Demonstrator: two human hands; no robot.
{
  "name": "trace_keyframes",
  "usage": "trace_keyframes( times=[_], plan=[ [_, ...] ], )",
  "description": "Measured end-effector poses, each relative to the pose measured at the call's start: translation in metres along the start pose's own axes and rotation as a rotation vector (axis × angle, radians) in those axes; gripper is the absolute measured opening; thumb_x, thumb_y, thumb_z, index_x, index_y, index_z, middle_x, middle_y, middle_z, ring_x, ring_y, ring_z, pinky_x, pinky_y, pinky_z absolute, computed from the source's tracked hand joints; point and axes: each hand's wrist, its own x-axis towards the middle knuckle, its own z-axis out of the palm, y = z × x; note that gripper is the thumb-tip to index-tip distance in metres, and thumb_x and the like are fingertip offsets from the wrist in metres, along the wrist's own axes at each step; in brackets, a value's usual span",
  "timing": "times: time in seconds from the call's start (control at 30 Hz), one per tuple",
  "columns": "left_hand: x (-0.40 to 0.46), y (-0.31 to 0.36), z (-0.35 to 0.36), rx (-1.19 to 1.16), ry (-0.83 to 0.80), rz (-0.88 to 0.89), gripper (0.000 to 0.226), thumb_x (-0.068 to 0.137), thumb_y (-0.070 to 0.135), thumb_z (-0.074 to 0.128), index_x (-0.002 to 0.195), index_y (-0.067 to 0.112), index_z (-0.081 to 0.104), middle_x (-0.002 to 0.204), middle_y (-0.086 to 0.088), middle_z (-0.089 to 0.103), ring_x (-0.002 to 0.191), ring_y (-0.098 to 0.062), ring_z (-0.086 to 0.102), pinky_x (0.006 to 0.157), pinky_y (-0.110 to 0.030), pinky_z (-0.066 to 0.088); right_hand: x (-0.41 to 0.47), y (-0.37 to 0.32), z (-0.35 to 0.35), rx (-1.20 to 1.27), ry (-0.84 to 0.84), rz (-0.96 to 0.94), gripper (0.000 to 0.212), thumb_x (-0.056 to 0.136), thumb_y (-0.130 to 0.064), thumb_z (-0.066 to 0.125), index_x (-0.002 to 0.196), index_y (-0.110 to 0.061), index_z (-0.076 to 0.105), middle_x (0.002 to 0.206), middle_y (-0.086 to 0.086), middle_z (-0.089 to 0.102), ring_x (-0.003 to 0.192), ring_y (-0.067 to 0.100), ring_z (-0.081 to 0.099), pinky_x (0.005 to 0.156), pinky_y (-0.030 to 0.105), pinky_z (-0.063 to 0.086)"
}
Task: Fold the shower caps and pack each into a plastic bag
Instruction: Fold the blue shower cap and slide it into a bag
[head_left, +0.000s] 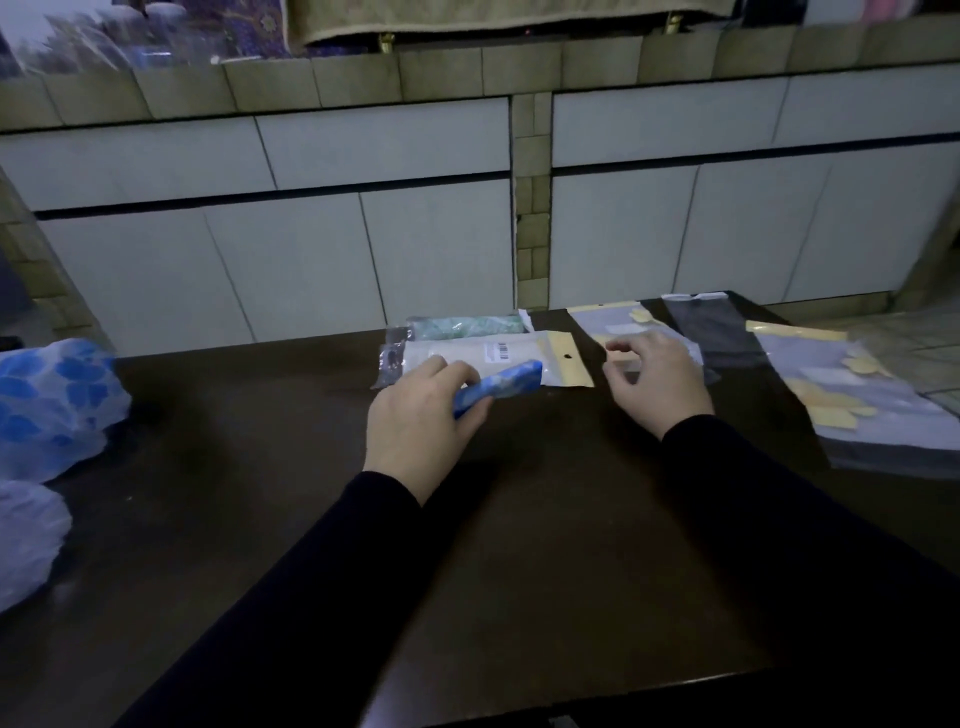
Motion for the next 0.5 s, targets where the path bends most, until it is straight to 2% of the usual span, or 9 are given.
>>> trace_keyframes(
  times=[0.1,0.2,0.33,0.5],
  plan=[
    [0.017,0.013,0.021,-0.015,0.009,0.012,0.013,0.082,0.033,0.070,0.087,0.021,0.067,0.074,0.002,0.058,0.064,-0.016,0.055,0.050,-0.027,0.039,0.015,0.014,0.004,-0.165,-0.007,0.055,0.045,0.088,-0.047,0.058,0.126,-0.024,0.057,0.130,0.003,0.054,0.122,0.023,0.046,0.102,0.045,0.038],
    [0.029,0.021,0.038,-0.012,0.002,0.017,0.013,0.085,0.034,0.067,0.088,0.022,0.067,0.074,0.001,0.056,0.065,-0.019,0.055,0.053,-0.035,0.047,0.027,0.012,0.012,-0.219,0.010,0.058,0.052,0.085,-0.055,0.057,0.126,-0.024,0.056,0.125,0.003,0.055,0.119,0.023,0.046,0.099,0.042,0.039],
    [0.034,0.023,0.048,-0.027,-0.016,0.015,0.014,0.086,0.036,0.067,0.090,0.023,0.066,0.076,0.002,0.056,0.066,-0.019,0.055,0.055,-0.037,0.049,0.034,0.009,0.023,-0.324,-0.004,0.009,0.039,0.090,-0.044,0.054,0.117,-0.016,0.062,0.115,0.006,0.057,0.112,0.023,0.049,0.093,0.039,0.043],
    [0.032,0.015,0.045,-0.071,0.025,-0.009,0.012,0.083,0.033,0.070,0.087,0.022,0.068,0.075,0.002,0.059,0.062,-0.017,0.055,0.049,-0.032,0.047,0.033,0.003,0.018,-0.268,0.042,-0.038,0.025,0.092,-0.030,0.055,0.100,-0.010,0.068,0.093,0.007,0.060,0.090,0.019,0.055,0.080,0.032,0.051]
  ],
)
